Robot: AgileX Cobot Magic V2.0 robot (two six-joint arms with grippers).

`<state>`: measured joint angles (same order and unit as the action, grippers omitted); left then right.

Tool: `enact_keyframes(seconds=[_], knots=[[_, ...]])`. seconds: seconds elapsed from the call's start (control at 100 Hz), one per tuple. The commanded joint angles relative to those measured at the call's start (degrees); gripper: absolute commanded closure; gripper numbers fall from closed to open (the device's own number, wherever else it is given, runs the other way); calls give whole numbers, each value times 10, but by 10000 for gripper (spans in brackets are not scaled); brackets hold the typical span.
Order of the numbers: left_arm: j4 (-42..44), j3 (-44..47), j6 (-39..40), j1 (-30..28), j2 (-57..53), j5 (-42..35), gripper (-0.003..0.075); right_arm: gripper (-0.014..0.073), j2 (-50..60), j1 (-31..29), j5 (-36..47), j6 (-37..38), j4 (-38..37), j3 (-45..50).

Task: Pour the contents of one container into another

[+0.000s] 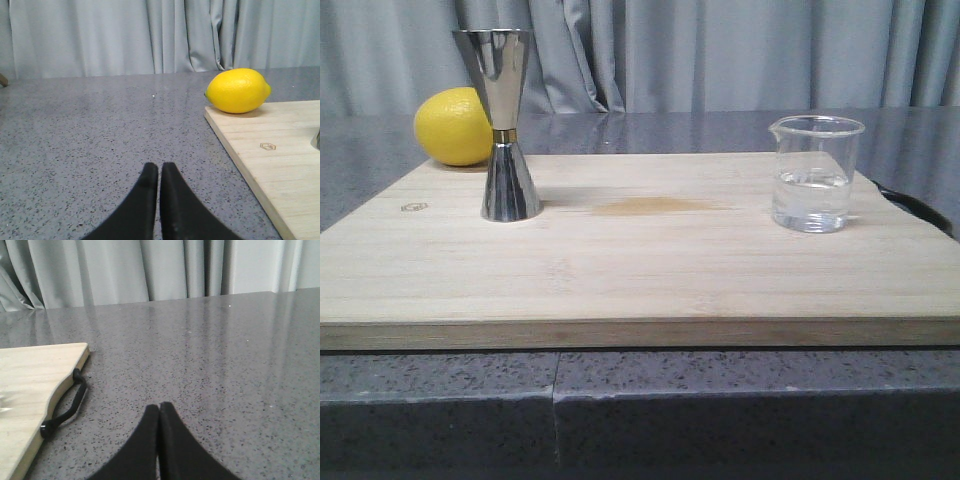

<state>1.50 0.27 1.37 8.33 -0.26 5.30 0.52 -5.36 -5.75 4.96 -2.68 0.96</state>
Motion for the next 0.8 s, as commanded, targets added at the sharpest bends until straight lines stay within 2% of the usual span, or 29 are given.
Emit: enact_keyframes(seconds=[0.0, 0.16, 0.26, 0.79], knots=[[-5, 21, 1, -1, -15, -43, 739, 666, 9, -3, 47, -1, -6, 16], [-5, 21, 1, -1, -15, -43, 739, 666, 9, -3, 47, -1, -6, 16], [26, 21, 1, -1, -15, -43, 739, 666, 9, -3, 47, -1, -6, 16], [25, 21, 1, -1, -15, -46, 739, 666, 9, -3, 50, -1, -6, 16]])
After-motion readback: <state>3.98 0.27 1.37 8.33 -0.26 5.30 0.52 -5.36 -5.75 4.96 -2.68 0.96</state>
